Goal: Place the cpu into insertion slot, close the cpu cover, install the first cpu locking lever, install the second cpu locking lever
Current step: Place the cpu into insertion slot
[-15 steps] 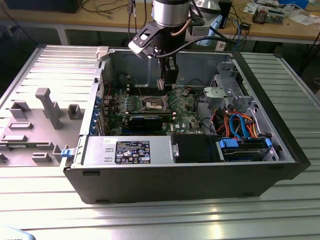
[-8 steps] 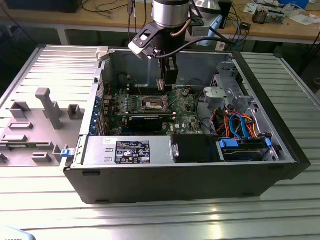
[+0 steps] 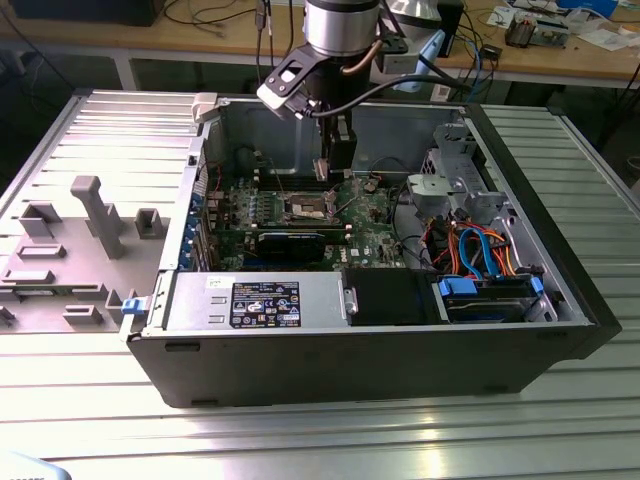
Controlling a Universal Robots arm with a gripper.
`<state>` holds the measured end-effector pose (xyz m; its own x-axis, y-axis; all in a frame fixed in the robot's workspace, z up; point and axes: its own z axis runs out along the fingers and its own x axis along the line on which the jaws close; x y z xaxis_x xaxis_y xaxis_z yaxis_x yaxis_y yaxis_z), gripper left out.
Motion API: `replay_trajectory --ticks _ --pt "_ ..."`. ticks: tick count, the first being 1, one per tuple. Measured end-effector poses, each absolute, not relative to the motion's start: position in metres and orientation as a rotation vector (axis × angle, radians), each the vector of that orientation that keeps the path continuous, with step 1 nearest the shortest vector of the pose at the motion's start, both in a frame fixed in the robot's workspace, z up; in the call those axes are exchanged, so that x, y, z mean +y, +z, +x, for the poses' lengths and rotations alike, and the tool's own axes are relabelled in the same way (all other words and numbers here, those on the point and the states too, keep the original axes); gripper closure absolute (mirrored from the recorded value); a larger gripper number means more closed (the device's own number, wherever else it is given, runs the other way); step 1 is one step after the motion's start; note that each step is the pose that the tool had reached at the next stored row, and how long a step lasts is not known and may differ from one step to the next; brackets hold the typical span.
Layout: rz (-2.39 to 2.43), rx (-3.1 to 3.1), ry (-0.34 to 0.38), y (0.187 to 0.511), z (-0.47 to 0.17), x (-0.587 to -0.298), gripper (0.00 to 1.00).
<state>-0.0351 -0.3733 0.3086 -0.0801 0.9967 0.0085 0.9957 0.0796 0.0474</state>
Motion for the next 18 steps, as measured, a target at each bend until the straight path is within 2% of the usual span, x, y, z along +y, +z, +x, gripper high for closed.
replay_trajectory --ticks 18 --pt "2.113 2.289 0.063 0.3053 -0.0351 -0.3708 0.46"
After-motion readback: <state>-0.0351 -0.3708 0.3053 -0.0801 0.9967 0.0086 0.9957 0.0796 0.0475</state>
